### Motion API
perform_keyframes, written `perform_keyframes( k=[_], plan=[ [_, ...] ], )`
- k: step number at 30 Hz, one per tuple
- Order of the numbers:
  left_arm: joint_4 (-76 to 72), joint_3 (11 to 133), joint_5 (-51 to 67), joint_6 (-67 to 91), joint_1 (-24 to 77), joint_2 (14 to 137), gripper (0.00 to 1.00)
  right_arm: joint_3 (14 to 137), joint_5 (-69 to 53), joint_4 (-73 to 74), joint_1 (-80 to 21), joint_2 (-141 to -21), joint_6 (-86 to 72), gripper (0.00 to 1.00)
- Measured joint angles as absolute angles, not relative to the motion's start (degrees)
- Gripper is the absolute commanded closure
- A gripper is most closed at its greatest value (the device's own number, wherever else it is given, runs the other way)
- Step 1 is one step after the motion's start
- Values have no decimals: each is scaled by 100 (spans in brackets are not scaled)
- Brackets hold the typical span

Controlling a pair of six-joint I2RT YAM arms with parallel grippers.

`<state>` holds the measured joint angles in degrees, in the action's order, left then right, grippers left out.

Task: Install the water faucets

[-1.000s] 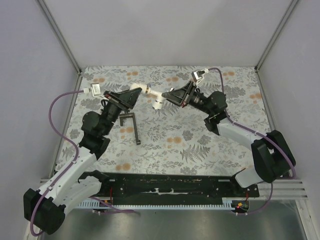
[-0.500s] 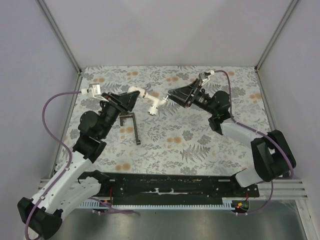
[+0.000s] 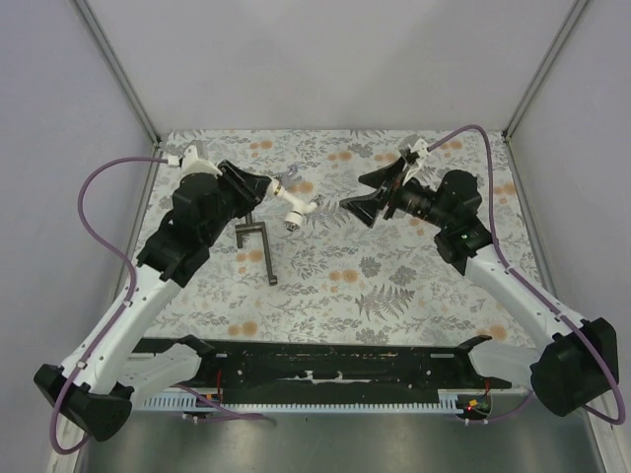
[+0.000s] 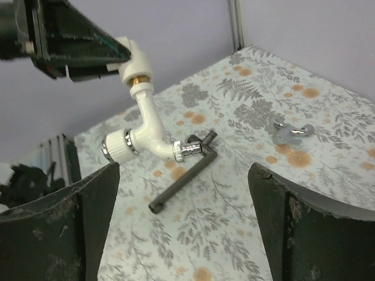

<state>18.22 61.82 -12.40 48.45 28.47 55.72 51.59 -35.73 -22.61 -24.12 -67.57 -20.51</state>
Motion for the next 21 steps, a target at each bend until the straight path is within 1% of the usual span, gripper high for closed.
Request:
perform_keyframes(
  k=[4,9,18,21],
  plan=[
    [2530,6606,-1236,5078,2847,5942,98,5229,-3597,-1391,-2672,-6746,-384,5],
    [2963,6938,-1173,5242,2847,6173,98,5474,-2976,-425,-3710,-6755,1448,7],
    [3240,7157,-840,5564,2836,6241,98,5642,-1634,-152,-4696,-7026,3363,11],
    [3293,7242,-681,5682,2836,6263,98,5640,-1203,-290,-4919,-7203,3782,17]
  ],
)
